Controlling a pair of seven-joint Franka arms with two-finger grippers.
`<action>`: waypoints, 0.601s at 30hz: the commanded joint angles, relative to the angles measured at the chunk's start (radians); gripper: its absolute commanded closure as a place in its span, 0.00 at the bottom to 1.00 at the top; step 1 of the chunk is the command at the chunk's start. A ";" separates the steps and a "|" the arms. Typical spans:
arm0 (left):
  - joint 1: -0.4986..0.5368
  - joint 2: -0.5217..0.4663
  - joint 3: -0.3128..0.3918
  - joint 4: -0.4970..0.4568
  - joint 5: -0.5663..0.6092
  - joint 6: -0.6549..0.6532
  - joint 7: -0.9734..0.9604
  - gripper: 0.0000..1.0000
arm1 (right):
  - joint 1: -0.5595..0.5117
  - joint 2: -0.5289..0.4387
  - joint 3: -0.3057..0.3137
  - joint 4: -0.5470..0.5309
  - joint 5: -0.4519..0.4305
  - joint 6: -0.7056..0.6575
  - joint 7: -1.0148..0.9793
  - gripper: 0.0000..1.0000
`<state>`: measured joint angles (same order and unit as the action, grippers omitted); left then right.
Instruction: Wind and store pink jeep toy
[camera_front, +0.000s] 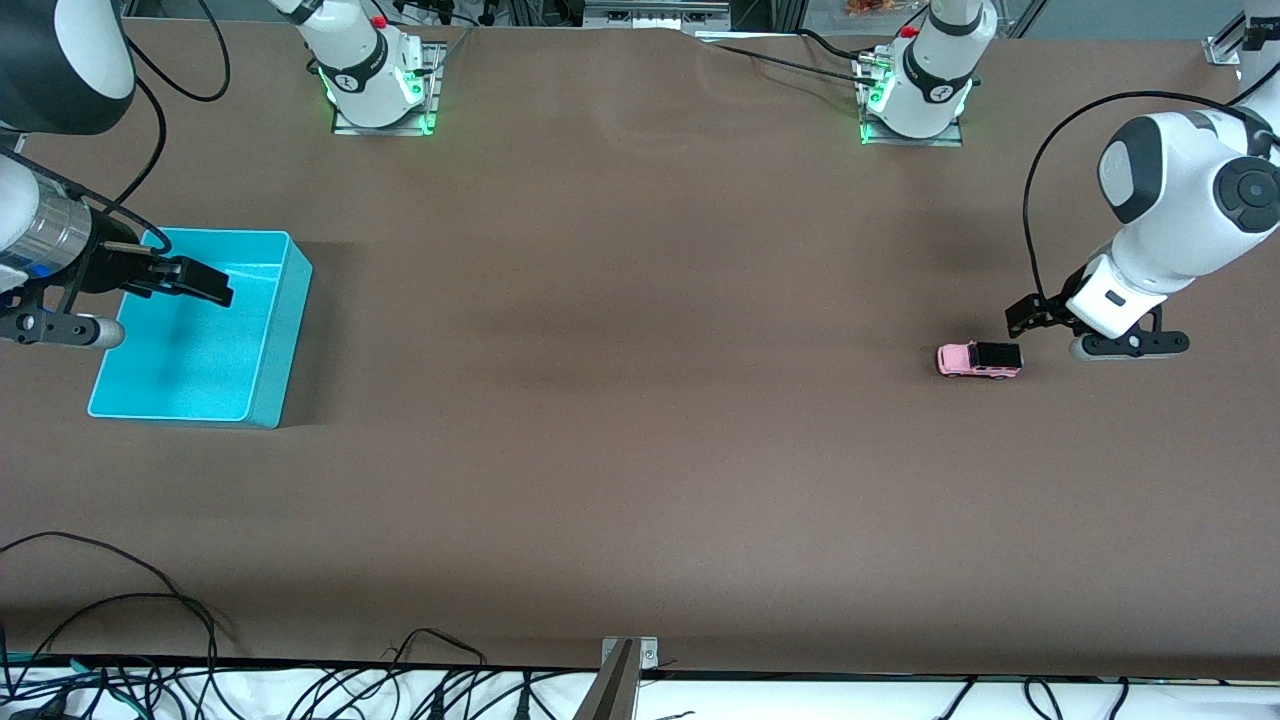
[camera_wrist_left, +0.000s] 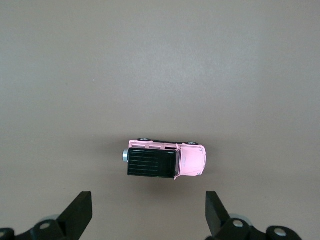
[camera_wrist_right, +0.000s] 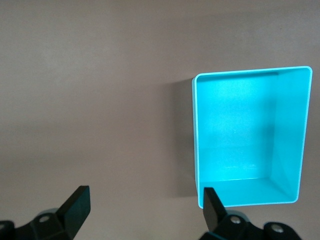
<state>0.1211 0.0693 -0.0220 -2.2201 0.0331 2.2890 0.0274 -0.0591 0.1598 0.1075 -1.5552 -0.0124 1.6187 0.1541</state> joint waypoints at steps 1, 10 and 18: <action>0.002 0.010 -0.001 -0.015 0.025 0.010 0.009 0.00 | -0.001 -0.008 0.000 0.004 0.014 -0.002 0.004 0.00; 0.000 0.050 -0.003 -0.026 0.025 0.036 0.055 0.00 | -0.001 -0.008 0.000 0.004 0.014 -0.003 0.002 0.00; 0.012 0.087 -0.001 -0.061 0.013 0.113 0.307 0.00 | -0.001 -0.008 0.000 0.004 0.014 -0.003 0.002 0.00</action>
<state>0.1216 0.1352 -0.0241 -2.2578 0.0335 2.3457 0.2068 -0.0591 0.1598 0.1075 -1.5552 -0.0124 1.6187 0.1541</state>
